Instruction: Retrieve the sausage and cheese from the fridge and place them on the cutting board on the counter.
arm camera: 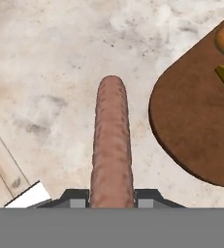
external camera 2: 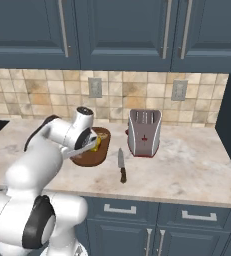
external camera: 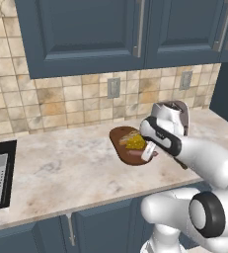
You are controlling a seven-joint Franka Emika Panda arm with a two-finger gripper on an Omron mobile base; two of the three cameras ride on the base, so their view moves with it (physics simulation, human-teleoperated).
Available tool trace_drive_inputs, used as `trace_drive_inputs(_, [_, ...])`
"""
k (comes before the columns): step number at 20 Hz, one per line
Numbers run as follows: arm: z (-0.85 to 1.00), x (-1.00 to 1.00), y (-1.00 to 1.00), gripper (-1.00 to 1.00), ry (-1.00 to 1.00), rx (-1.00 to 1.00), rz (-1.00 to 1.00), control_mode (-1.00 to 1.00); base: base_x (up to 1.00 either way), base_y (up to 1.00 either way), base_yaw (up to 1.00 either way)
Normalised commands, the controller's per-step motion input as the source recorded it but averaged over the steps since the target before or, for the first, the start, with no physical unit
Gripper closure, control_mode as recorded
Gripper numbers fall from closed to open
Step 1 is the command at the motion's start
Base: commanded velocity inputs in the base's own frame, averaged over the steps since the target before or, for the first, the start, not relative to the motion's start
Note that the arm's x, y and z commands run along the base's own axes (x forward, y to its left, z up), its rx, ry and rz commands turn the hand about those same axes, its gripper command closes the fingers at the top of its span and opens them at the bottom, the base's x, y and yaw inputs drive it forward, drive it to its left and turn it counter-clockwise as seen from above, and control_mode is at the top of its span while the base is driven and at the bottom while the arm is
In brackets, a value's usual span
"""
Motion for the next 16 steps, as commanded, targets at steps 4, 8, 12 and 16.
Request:
trace_drive_inputs(4, [-0.62, 0.53, 0.21, 1.0, -0.06, 0.0, 0.01, -1.0, 0.0, 0.0, 0.0])
trace_drive_inputs(8, [-0.62, 0.58, 0.02, 1.0, -0.05, 0.0, 0.0, -1.0, 0.0, 0.0, 0.0])
trace_drive_inputs(12, [-0.23, 0.49, -0.1, 1.0, -0.03, 0.0, 0.0, -1.0, 0.0, 0.0, 0.0])
trace_drive_inputs(16, [-0.09, 0.26, -0.14, 1.0, 0.0, 0.0, 0.0, -1.0, 0.0, 0.0, 0.0])
